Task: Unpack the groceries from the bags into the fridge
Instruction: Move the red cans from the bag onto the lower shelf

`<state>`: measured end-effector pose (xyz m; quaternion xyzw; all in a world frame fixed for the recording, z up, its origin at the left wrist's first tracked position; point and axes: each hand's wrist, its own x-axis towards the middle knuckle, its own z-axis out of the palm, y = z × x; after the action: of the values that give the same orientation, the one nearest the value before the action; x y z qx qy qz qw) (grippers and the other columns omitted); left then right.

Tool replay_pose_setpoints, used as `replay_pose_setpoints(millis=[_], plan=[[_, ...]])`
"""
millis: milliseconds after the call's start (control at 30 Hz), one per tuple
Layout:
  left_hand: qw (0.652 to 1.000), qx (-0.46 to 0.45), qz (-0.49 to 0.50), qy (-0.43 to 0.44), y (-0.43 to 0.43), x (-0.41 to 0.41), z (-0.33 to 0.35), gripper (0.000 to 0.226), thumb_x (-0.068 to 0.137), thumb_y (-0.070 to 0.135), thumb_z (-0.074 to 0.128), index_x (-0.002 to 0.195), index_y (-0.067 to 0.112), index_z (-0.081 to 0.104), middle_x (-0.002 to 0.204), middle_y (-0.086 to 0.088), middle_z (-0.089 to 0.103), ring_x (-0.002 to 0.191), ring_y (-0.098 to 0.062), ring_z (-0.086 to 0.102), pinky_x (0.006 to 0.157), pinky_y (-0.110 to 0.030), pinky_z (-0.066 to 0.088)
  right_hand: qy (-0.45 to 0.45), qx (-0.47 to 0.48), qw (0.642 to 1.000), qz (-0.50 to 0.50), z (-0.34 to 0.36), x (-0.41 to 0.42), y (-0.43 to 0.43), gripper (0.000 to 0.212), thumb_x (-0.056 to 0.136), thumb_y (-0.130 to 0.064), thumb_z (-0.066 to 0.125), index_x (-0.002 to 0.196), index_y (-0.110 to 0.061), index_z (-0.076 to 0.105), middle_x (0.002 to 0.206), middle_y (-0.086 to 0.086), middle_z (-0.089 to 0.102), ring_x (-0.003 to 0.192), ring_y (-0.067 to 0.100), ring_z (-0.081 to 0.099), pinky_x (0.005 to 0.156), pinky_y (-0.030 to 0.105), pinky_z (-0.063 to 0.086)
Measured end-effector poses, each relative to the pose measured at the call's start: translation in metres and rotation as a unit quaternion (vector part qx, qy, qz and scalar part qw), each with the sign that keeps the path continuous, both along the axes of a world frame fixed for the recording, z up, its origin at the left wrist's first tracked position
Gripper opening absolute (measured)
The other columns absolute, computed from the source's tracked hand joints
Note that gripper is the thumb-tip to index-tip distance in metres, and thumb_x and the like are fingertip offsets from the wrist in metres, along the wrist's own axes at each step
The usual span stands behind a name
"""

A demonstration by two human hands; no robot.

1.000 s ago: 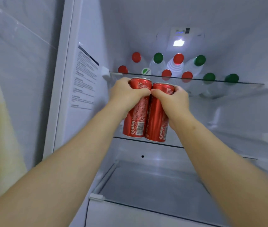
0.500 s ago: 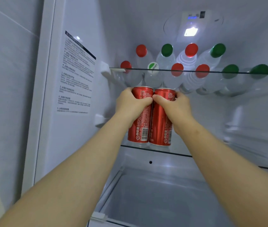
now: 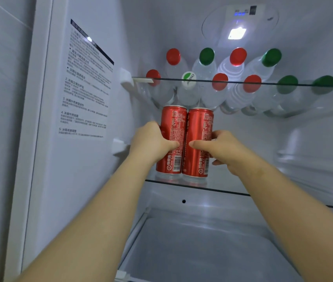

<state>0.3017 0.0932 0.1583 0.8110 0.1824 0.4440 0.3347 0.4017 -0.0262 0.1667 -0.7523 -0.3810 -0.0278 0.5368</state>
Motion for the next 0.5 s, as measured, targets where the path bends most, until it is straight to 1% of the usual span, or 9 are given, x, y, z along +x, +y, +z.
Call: replay_pose_setpoints(millis=[100, 167, 233, 333, 500], plan=[[1.0, 0.002, 0.016, 0.025, 0.008, 0.018, 0.004, 0.048, 0.074, 0.026, 0.077, 0.112, 0.009, 0.054, 0.109, -0.009, 0.063, 0.096, -0.029, 0.063, 0.084, -0.044, 0.054, -0.013, -0.034, 0.999, -0.031, 0.005, 0.01, 0.013, 0.049, 0.079, -0.029, 0.072, 0.121, -0.014, 0.051, 0.104, 0.002, 0.058, 0.091, 0.018, 0.053, 0.077, 0.034, 0.044], [0.999, 0.006, 0.018, 0.044, 0.013, 0.031, 0.007, 0.045, 0.076, 0.025, 0.077, 0.111, 0.008, 0.054, 0.109, -0.011, 0.063, 0.096, -0.029, 0.063, 0.084, -0.041, 0.054, -0.015, -0.047, 0.998, -0.047, 0.008, 0.019, 0.022, 0.052, 0.079, -0.028, 0.073, 0.124, -0.011, 0.051, 0.113, 0.007, 0.06, 0.091, 0.019, 0.053, 0.078, 0.034, 0.044], [0.997, 0.007, 0.023, 0.067, 0.018, 0.044, 0.011, 0.045, 0.077, 0.024, 0.075, 0.112, 0.007, 0.052, 0.11, -0.011, 0.062, 0.097, -0.028, 0.063, 0.083, -0.038, 0.054, -0.018, -0.065, 0.996, -0.058, 0.011, 0.028, 0.029, 0.05, 0.079, -0.027, 0.073, 0.122, -0.01, 0.052, 0.11, 0.008, 0.059, 0.091, 0.02, 0.053, 0.077, 0.035, 0.045], [0.995, -0.01, 0.018, 0.096, 0.025, 0.062, 0.016, 0.051, 0.077, 0.022, 0.076, 0.116, 0.006, 0.048, 0.112, -0.012, 0.059, 0.097, -0.03, 0.063, 0.082, -0.039, 0.054, -0.022, -0.088, 0.993, -0.071, 0.017, 0.043, 0.041, 0.044, 0.079, -0.023, 0.073, 0.117, -0.01, 0.054, 0.102, 0.009, 0.059, 0.088, 0.022, 0.057, 0.072, 0.034, 0.048], [0.986, -0.023, 0.0, 0.168, 0.043, 0.089, 0.032, 0.046, 0.079, 0.016, 0.074, 0.116, 0.004, 0.052, 0.114, -0.015, 0.061, 0.101, -0.032, 0.063, 0.086, -0.043, 0.054, -0.008, -0.135, 0.987, -0.086, 0.026, 0.068, 0.063, 0.046, 0.08, -0.021, 0.073, 0.117, -0.004, 0.052, 0.104, 0.017, 0.062, 0.083, 0.027, 0.063, 0.074, 0.035, 0.055]])
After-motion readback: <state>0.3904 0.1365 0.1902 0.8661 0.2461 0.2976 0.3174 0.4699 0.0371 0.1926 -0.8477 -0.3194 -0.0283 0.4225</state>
